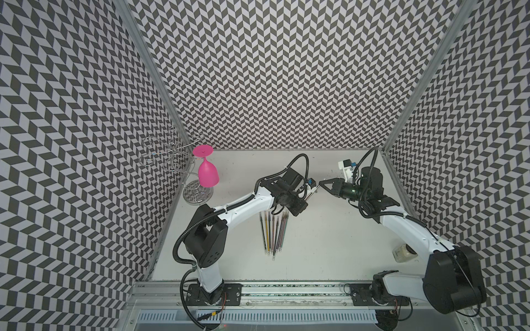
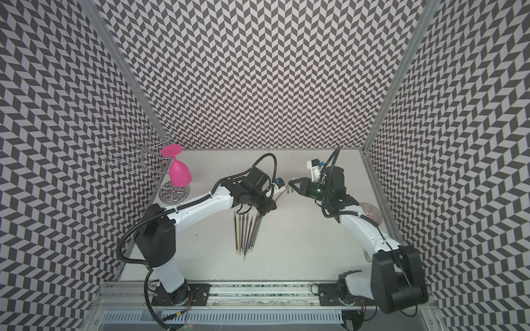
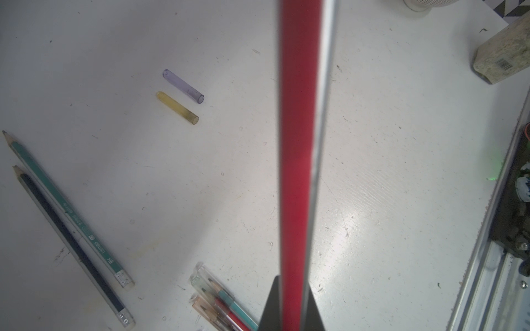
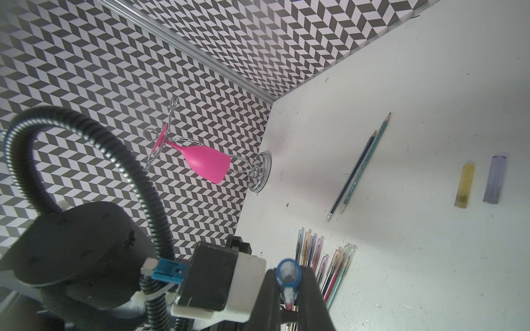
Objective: Remove the protective cover of the pencils
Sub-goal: Remove the protective sleeve from the pencil.
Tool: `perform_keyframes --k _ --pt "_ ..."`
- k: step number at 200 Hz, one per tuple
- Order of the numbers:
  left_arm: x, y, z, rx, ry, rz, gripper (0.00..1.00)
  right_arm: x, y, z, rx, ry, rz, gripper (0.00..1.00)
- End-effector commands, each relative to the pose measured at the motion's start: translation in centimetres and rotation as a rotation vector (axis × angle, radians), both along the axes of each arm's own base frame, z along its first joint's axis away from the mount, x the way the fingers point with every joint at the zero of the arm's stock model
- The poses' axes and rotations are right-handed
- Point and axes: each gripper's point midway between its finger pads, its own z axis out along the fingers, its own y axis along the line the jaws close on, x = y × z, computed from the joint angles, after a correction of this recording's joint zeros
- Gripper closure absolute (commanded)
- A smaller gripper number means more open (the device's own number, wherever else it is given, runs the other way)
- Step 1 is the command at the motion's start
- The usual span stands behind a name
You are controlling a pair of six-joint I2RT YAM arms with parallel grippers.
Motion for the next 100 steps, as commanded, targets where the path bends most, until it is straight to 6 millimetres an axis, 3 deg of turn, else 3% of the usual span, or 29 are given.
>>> perform_keyframes --k 1,100 --pt "-0.2 -0.2 -0.1 0.023 0.000 -0.020 1.00 1.3 -1.9 1.9 -0.021 -0.096 -0.074 1.00" --pt "-0.4 -0.4 -1.0 0.039 0.019 -0.026 1.00 4.3 -5.0 4.7 -0.036 -0.150 -0.175 1.00"
